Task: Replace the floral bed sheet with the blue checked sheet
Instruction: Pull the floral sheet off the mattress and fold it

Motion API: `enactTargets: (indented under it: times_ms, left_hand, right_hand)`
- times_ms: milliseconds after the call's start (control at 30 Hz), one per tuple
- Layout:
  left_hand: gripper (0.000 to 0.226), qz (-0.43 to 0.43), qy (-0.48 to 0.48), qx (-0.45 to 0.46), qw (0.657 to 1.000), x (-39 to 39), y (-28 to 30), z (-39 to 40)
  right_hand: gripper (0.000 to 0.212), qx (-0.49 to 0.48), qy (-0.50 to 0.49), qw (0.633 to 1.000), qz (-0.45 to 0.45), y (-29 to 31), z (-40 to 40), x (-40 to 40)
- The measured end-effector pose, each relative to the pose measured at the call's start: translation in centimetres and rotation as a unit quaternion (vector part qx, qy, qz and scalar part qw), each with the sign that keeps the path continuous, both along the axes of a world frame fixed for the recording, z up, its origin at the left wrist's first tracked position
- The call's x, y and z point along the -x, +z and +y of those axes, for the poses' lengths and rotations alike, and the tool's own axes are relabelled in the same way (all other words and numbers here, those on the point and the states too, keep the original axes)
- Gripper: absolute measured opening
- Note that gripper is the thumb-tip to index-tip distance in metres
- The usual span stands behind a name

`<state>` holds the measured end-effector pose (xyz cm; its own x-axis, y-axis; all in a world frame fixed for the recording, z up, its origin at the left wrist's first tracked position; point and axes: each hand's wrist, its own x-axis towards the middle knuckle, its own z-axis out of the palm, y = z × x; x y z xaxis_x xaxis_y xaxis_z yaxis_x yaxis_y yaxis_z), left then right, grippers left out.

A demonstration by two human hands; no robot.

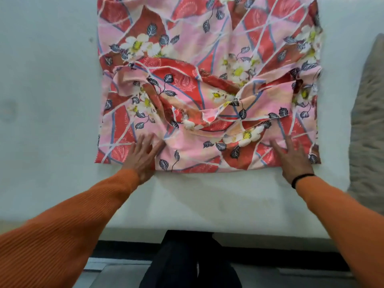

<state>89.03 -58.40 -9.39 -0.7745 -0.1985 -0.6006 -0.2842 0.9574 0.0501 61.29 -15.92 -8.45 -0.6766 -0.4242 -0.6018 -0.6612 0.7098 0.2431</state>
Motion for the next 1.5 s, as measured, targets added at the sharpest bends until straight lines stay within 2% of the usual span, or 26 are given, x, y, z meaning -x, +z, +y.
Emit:
enactTargets:
  times_ms: [67,133,200,267,333,433,567,633,733,800,867,933,1000,1033,1067,1100,1133,1167,1200,1233,1267,1300,1400,1500]
  left_hand:
    - [0.115,0.000,-0.012,0.005,1.000,0.3,-0.3,-0.5]
    - [0.076,0.042,0.037,-0.007,0.998,0.5,0.4,-1.1]
    - [0.028,0.090,0.083,0.012,0.992,1.5,2.3,-1.7]
    - [0.011,0.071,0.082,0.043,0.993,2.4,4.0,-2.1]
    - [0.013,0.054,0.091,0.055,0.993,2.1,5.6,-1.7]
    - [0.016,0.027,0.085,0.054,0.995,-0.5,7.6,0.1]
    - [0.026,-0.040,0.086,0.037,0.995,-6.9,8.1,2.7]
    - [0.038,-0.087,0.097,-0.047,0.990,-11.1,8.2,4.7]
    - [0.032,-0.228,0.120,-0.170,0.951,-17.4,8.5,7.8]
    - [0.042,-0.285,0.071,-0.185,0.938,-20.3,9.1,9.0]
    - [0.054,-0.295,0.049,-0.203,0.933,-21.4,9.7,9.4]
    - [0.055,-0.305,0.040,-0.160,0.938,-20.2,10.5,8.8]
    - [0.038,-0.300,0.047,-0.082,0.949,-18.1,11.3,6.3]
    - [0.032,-0.290,0.092,-0.073,0.950,-16.8,11.7,4.8]
    - [0.029,-0.273,0.182,-0.096,0.940,-15.5,12.1,3.4]
    - [0.029,-0.241,0.303,-0.145,0.911,-14.1,13.2,2.2]
    - [0.032,-0.210,0.434,-0.213,0.850,-12.6,13.9,1.4]
    - [0.036,-0.165,0.525,-0.250,0.797,-11.2,14.1,-0.1]
    - [0.036,-0.133,0.503,-0.239,0.820,-9.2,14.4,-1.9]
    - [0.033,-0.148,0.441,-0.197,0.863,-7.5,15.0,-3.2]
    - [0.031,-0.167,0.376,-0.122,0.903,-5.8,15.2,-4.7]
    - [0.031,-0.141,0.320,-0.045,0.936,-4.1,15.7,-5.8]
    - [0.030,-0.106,0.264,0.022,0.958,-0.3,16.0,-8.4]
    - [0.032,-0.051,0.255,0.069,0.963,1.8,15.0,-9.8]
  right_hand:
    - [0.083,0.026,0.021,0.999,-0.015,0.5,-1.0,1.3]
    - [0.058,0.055,0.038,0.998,-0.004,1.0,-1.6,2.7]
    - [0.049,0.034,0.065,0.997,0.026,2.0,-1.7,3.7]
    - [0.049,0.000,0.097,0.994,0.049,3.5,-1.9,3.5]
    - [0.047,-0.021,0.097,0.993,0.058,5.3,-1.9,2.2]
    - [0.039,0.016,0.066,0.997,0.040,6.8,-1.4,0.0]
    - [0.017,0.027,0.044,0.997,-0.051,9.4,0.2,-4.4]
    - [0.027,0.003,0.036,0.992,-0.121,9.9,2.8,-8.0]
    - [0.045,-0.051,0.007,0.961,-0.272,9.5,7.9,-13.3]
    - [0.055,-0.072,-0.005,0.933,-0.354,9.2,10.9,-15.4]
    - [0.049,-0.095,0.009,0.919,-0.383,9.8,12.2,-15.6]
    - [0.020,-0.096,-0.002,0.923,-0.372,10.6,12.2,-14.2]
    - [0.029,-0.060,-0.031,0.934,-0.352,11.0,11.4,-10.8]
    - [0.027,-0.042,-0.046,0.938,-0.340,11.5,10.6,-8.8]
    - [0.025,-0.022,-0.055,0.941,-0.334,12.5,9.5,-7.0]
    - [0.023,-0.007,-0.049,0.944,-0.327,13.2,8.5,-5.0]
    - [0.020,0.010,-0.056,0.946,-0.320,14.1,7.4,-3.2]
    - [0.017,0.027,-0.070,0.946,-0.315,15.1,6.1,-1.7]
    - [0.017,0.043,-0.076,0.948,-0.307,15.7,4.8,-0.2]
    - [0.020,0.060,-0.083,0.951,-0.293,15.9,3.8,1.2]
    - [0.021,0.077,-0.096,0.952,-0.282,16.0,2.7,2.4]
    - [0.018,0.087,-0.104,0.955,-0.265,15.9,1.8,3.6]
    - [0.017,0.115,-0.145,0.965,-0.185,14.6,-0.7,7.3]
    - [0.005,0.153,-0.190,0.966,-0.085,13.2,-3.6,9.3]
